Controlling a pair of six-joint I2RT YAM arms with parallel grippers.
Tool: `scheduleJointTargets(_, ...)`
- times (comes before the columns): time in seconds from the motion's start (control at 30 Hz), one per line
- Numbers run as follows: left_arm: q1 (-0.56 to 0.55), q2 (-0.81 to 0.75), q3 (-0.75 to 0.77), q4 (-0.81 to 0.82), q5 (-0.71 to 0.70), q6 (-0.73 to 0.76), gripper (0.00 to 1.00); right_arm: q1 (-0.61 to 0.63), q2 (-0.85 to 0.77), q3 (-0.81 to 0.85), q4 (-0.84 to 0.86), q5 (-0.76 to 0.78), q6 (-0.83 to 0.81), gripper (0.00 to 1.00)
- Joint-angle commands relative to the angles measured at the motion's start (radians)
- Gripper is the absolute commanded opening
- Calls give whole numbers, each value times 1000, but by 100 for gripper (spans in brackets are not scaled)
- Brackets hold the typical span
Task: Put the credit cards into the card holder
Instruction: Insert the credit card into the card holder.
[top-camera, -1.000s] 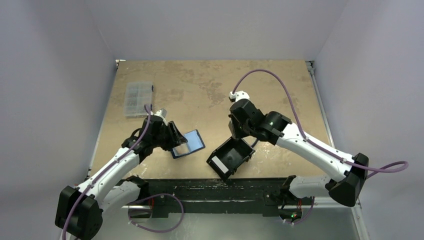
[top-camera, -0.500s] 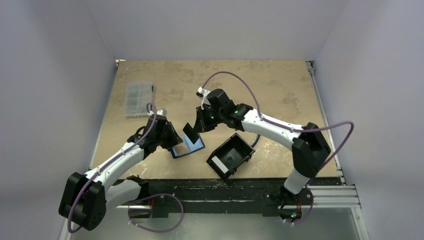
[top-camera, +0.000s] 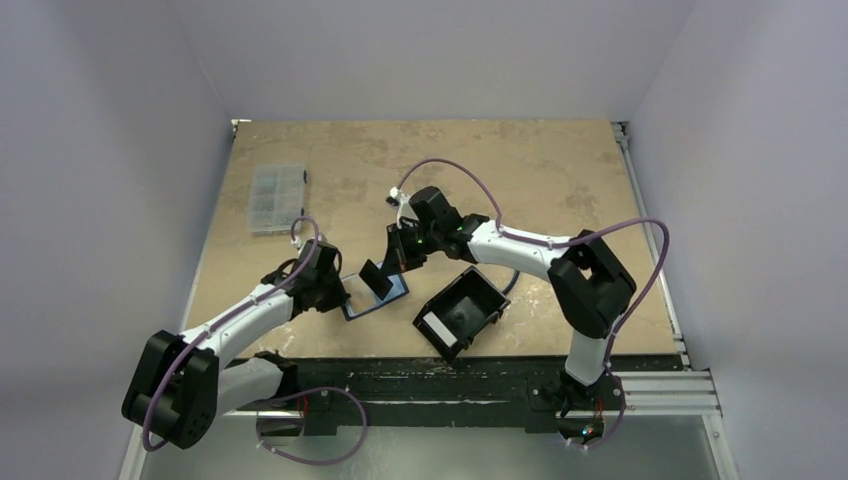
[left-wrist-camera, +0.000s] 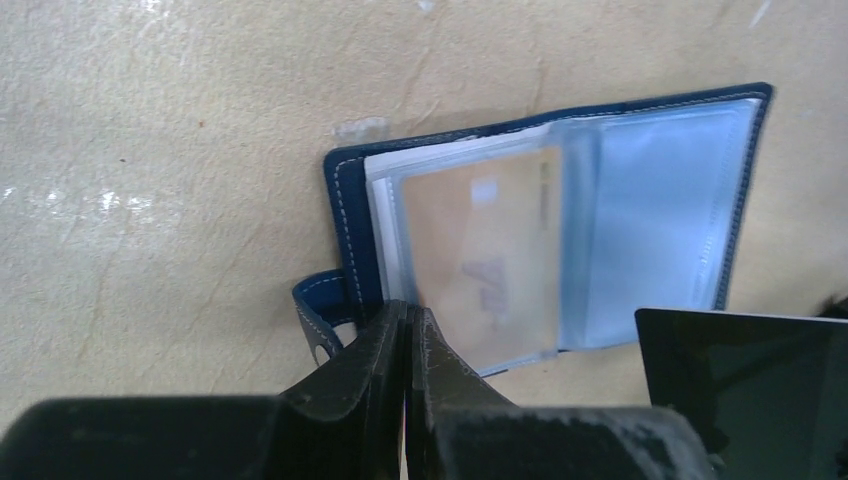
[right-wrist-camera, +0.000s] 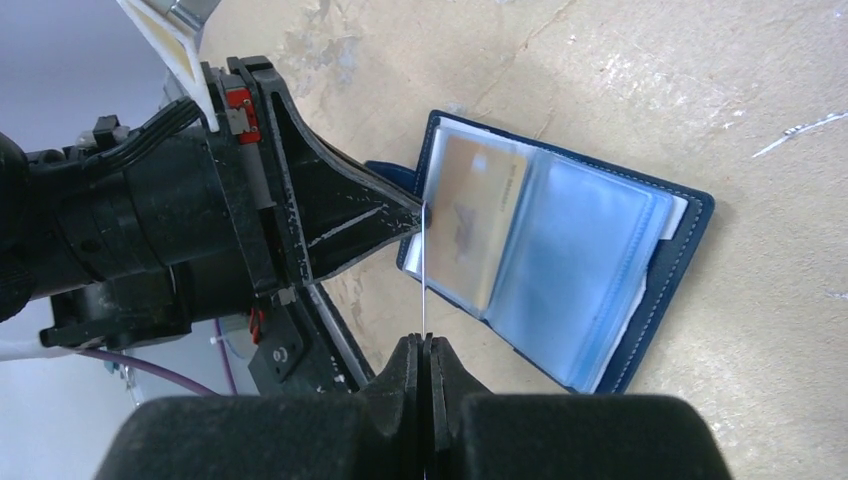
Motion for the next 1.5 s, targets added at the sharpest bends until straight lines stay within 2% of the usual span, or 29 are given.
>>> scheduleJointTargets(0.0, -2, 35, -5, -23, -58, -21, 3, -14, 24, -6, 48, -41, -13, 0)
scheduleJointTargets(0.3, -2, 58, -6, -13, -60, -19, 1, -17, 107, 25, -8, -13, -51, 0)
scheduleJointTargets(0.63, -2, 52, -9, -15, -63, -15, 1, -28, 111, 24, -29, 21, -56, 0)
scheduleJointTargets(1.1, -2, 44, -13, -3, -41, -16, 0, -31, 201, 74, 78, -91, -8, 0)
scheduleJointTargets(1.47, -2, 33, -22, 3, -34, -20, 0, -36, 230, 81, 180, -57, 26, 0)
